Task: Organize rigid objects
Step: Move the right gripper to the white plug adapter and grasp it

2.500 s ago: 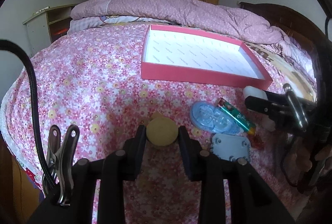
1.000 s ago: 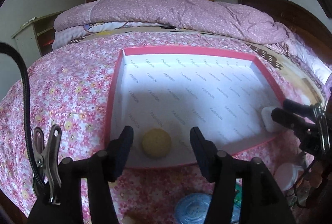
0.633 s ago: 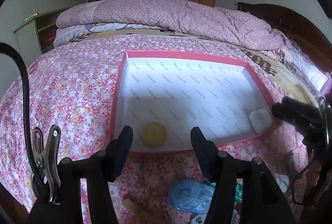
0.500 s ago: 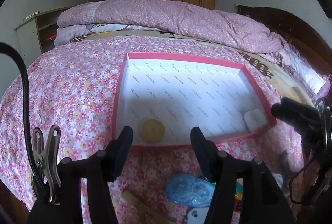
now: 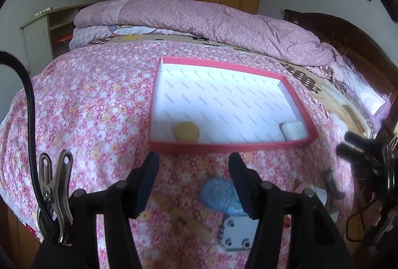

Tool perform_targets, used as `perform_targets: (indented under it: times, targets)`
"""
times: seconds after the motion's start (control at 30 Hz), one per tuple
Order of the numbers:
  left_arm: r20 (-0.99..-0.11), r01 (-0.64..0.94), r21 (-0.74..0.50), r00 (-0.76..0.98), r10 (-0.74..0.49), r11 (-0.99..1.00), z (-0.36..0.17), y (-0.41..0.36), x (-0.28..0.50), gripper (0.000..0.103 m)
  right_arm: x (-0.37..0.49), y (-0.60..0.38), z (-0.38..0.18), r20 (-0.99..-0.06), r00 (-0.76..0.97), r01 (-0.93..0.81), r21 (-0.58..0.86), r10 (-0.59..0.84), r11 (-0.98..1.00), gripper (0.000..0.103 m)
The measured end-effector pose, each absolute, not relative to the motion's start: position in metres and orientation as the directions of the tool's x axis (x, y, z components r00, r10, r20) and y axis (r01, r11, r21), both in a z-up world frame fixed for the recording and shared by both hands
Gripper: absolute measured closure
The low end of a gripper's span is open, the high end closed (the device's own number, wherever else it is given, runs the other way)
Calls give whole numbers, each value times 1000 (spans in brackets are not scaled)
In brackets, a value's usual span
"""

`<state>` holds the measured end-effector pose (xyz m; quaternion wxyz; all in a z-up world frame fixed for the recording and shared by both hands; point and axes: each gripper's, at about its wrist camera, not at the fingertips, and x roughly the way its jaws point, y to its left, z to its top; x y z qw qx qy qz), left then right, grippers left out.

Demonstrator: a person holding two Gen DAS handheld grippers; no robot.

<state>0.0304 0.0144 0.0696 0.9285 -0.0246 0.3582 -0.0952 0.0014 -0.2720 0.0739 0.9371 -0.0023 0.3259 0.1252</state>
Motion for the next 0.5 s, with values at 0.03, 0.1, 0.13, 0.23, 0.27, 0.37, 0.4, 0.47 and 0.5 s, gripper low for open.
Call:
perform_targets:
  times: [0.03, 0.1, 0.13, 0.23, 0.27, 0.37, 0.4, 0.47, 0.5]
  targets:
    - [-663, 155, -113, 724, -191, 981, 69, 16, 28, 42, -3, -272, 71, -618, 751, -238, 76, 233, 968, 33]
    - [-667, 149, -111, 722, -185, 983, 67, 19, 24, 42, -10, -274, 65, -630, 741, -240, 76, 233, 968, 33]
    - [-670, 145, -111, 720, -182, 983, 66, 21, 22, 42, -13, -274, 62, -637, 734, -241, 77, 234, 967, 33]
    - [-682, 135, -112, 710, -175, 984, 60, 26, 17, 42, -25, -275, 52, -660, 712, -248, 84, 240, 965, 33]
    - [-686, 133, -114, 706, -175, 985, 59, 27, 15, 42, -30, -275, 49, -665, 707, -252, 84, 243, 964, 33]
    - [-698, 126, -119, 694, -173, 985, 53, 31, 10, 42, -40, -274, 41, -679, 692, -262, 82, 246, 962, 33]
    - [-703, 123, -121, 689, -173, 985, 50, 33, 8, 42, -45, -274, 38, -685, 685, -264, 83, 247, 961, 33]
    - [-710, 119, -127, 682, -174, 985, 47, 34, 6, 42, -51, -273, 33, -697, 671, -269, 90, 253, 959, 33]
    - [-715, 116, -132, 677, -176, 984, 45, 35, 4, 42, -54, -273, 30, -702, 665, -272, 93, 257, 958, 33]
